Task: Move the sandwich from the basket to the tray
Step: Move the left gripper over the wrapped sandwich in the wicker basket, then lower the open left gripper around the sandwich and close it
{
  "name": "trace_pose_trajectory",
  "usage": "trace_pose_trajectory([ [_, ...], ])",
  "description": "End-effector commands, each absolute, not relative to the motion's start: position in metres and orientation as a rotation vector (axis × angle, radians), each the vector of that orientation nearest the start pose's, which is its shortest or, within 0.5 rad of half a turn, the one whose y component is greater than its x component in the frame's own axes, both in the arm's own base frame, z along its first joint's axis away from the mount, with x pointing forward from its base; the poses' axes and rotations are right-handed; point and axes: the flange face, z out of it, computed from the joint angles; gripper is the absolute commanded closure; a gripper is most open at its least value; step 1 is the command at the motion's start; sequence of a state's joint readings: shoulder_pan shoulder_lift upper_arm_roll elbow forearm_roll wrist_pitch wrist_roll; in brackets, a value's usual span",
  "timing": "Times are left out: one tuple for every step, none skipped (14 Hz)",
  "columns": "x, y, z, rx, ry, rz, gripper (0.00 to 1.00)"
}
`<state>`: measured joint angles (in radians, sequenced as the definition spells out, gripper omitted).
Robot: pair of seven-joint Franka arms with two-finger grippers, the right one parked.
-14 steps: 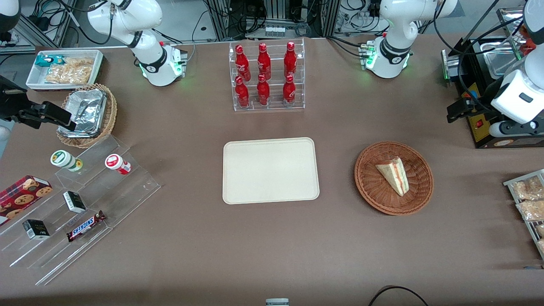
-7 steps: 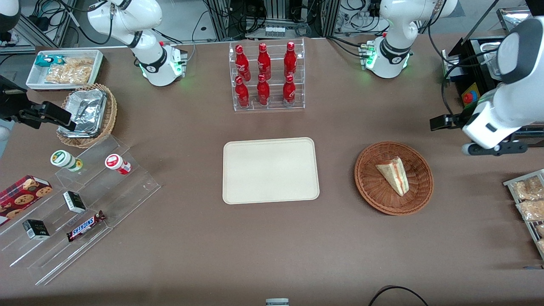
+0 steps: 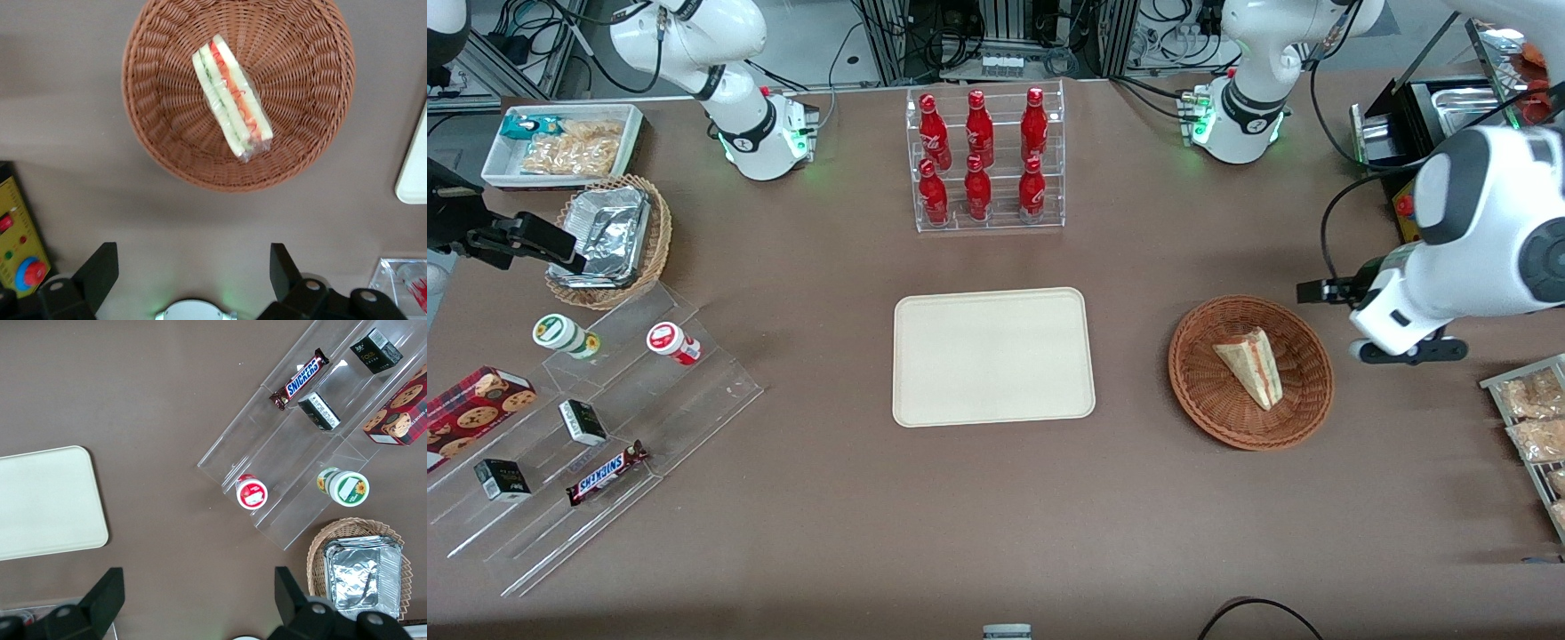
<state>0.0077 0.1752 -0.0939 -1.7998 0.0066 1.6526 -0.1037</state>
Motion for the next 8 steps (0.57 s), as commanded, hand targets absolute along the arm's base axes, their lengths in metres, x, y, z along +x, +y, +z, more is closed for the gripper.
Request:
trace_pose_trajectory([
  [0.562, -0.05, 0.399, -3.081, -0.003, 0.43, 0.0],
  [0.561, -0.051, 0.39, -3.086, -0.009, 0.401, 0.0],
  [0.558, -0.051, 0.381, -3.09, -0.016, 0.38, 0.0],
  [0.556, -0.051, 0.372, -3.094, -0.029, 0.352, 0.0],
  [0.553, -0.051, 0.363, -3.096, -0.061, 0.323, 0.0],
  [0.55, -0.052, 0.356, -3.098, -0.132, 0.273, 0.0],
  [0.547, -0.06, 0.347, -3.097, -0.195, 0.229, 0.0],
  [0.543, -0.07, 0.341, -3.097, -0.245, 0.187, 0.0],
])
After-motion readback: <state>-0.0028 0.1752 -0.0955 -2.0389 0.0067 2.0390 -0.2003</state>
